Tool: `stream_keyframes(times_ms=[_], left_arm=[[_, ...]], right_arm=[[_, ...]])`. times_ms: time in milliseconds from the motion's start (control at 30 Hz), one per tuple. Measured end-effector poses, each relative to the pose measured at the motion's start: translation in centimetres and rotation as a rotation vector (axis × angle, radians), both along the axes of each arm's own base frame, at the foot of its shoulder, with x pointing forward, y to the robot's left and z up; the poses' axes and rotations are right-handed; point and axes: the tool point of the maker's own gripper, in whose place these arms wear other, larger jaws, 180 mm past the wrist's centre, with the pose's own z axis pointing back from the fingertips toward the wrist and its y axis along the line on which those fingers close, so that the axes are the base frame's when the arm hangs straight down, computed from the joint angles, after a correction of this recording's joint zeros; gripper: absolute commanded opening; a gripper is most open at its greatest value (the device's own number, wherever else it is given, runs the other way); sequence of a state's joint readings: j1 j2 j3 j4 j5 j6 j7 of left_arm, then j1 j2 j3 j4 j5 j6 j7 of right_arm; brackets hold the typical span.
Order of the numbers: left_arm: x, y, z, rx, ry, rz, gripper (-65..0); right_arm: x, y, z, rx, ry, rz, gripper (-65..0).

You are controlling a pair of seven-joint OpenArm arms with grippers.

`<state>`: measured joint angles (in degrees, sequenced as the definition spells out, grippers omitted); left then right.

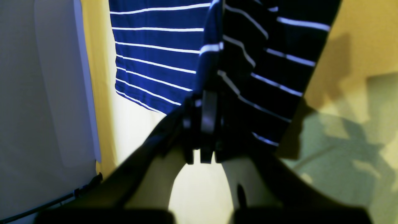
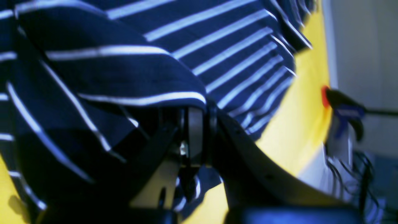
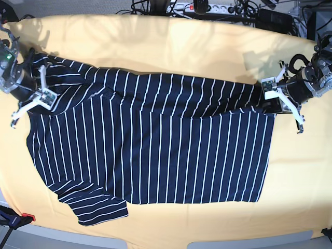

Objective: Fold the T-shirt properly
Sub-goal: 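Drag the held edge across the shirt body with both grippers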

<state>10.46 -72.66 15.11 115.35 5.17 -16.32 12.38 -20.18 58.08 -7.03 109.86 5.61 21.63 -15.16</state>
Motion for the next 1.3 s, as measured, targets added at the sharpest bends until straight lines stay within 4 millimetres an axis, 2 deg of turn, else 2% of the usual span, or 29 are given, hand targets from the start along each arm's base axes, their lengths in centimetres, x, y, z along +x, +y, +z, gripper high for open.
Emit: stream_keyframes(times_ms=[167, 500, 867, 967, 1133, 1233, 1300], left_arm=[[0.0, 0.0, 0.0, 0.000, 0.000, 0.000, -65.0], [0.0, 0.1, 0.0, 0.003, 0.000, 0.002, -65.0], [0.4, 0.5, 0.1, 0.052, -0.036, -0.009, -65.0], [1.7, 1.5, 0.9, 0.074, -0.114, 0.051, -65.0], [0.5, 0.7, 0.0, 0.061, -0.047, 0.003, -65.0], [1.4, 1.2, 0.7, 0.072, -0.103, 0.027, -65.0], [1.9, 1.4, 1.2, 0.068, -0.135, 0.051, -65.0]], right_arm=[[1.3, 1.3, 0.2, -0.006, -0.013, 0.045, -65.0], [4.0, 0.5, 0.4, -0.047, -0.031, 0.040, -65.0], [6.2, 1.6, -0.3, -0.080, -0.017, 0.090, -65.0], [6.7, 1.1, -0.2, -0.105, -0.018, 0.073, -65.0], [7.3, 0.1, 0.1, -0.118, -0.051, 0.002, -65.0], [7.9, -1.5, 0.5, -0.153, -0.080, -0.087, -65.0], [8.0, -1.5, 0.5, -0.151, -0.081, -0.087, -65.0]])
